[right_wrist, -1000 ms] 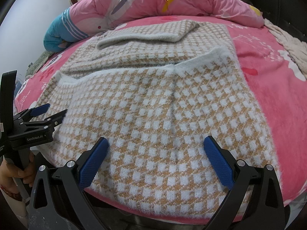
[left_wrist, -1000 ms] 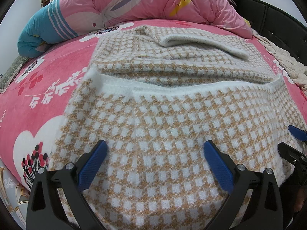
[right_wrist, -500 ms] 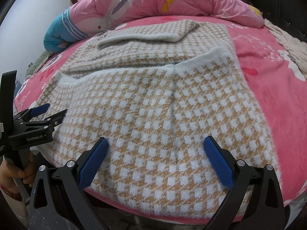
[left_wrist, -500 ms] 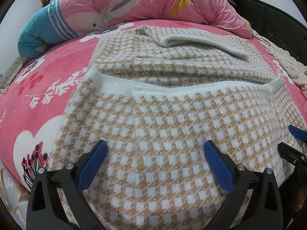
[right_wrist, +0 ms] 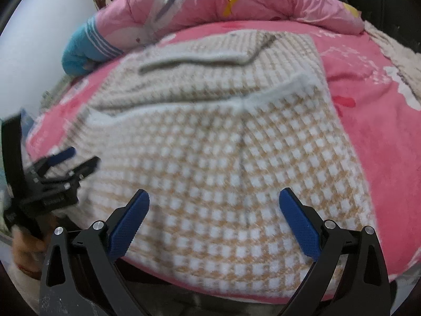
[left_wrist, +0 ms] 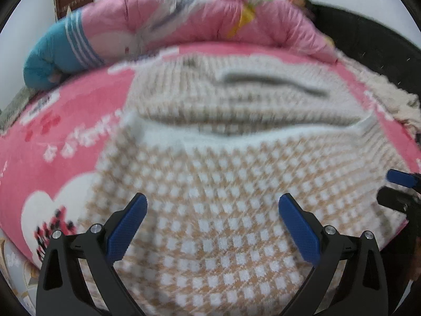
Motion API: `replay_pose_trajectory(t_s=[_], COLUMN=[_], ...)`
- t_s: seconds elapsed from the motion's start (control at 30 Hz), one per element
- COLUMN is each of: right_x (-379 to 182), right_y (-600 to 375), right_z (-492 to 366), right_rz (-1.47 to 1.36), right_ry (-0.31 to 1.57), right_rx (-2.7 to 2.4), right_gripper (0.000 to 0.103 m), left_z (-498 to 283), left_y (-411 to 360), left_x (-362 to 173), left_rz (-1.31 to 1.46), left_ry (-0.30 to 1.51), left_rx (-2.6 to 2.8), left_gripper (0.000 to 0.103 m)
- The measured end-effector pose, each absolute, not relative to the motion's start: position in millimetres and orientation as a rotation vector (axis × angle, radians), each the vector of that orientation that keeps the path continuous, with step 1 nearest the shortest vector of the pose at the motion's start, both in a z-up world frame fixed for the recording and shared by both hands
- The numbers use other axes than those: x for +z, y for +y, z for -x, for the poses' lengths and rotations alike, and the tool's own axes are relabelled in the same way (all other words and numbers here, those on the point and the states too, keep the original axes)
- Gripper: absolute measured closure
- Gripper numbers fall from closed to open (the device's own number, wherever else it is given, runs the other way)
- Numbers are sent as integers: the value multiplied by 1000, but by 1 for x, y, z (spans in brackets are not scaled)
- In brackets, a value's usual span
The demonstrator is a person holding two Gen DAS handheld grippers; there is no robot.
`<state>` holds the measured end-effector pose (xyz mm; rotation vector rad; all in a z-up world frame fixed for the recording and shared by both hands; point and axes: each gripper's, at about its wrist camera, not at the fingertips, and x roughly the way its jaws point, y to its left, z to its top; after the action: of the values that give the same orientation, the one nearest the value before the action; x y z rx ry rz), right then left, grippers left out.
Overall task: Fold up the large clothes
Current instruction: 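Pinch the coat's white trim edge with the left tool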
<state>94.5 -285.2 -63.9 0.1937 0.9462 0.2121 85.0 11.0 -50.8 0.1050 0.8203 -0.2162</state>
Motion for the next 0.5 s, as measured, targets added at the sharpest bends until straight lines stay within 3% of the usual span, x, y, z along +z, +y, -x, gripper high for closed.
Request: replay_pose_trajectory(t_s=[0.17,0.33,0.47,0.5], right_x=[-60,-84,-85,-85], right_y=[-273,-261,-259,-259], right_z=[-99,-110,-108,-107], right_rz=[-151,-138,-140,-142], right_ry=[892,934,915,914], right_rx=[240,244,246,247], right_gripper=[8,9,12,13], left_z=[-77,-88,-98,-100], left_y=[36,71,90,92], left_x=[-33,-33,-40,-43], left_rz=[-88,-6,15,22], left_ry=[698,689,732,744], left_rx=[-207,-207,-217,-221], left_gripper=[4,7,21,29])
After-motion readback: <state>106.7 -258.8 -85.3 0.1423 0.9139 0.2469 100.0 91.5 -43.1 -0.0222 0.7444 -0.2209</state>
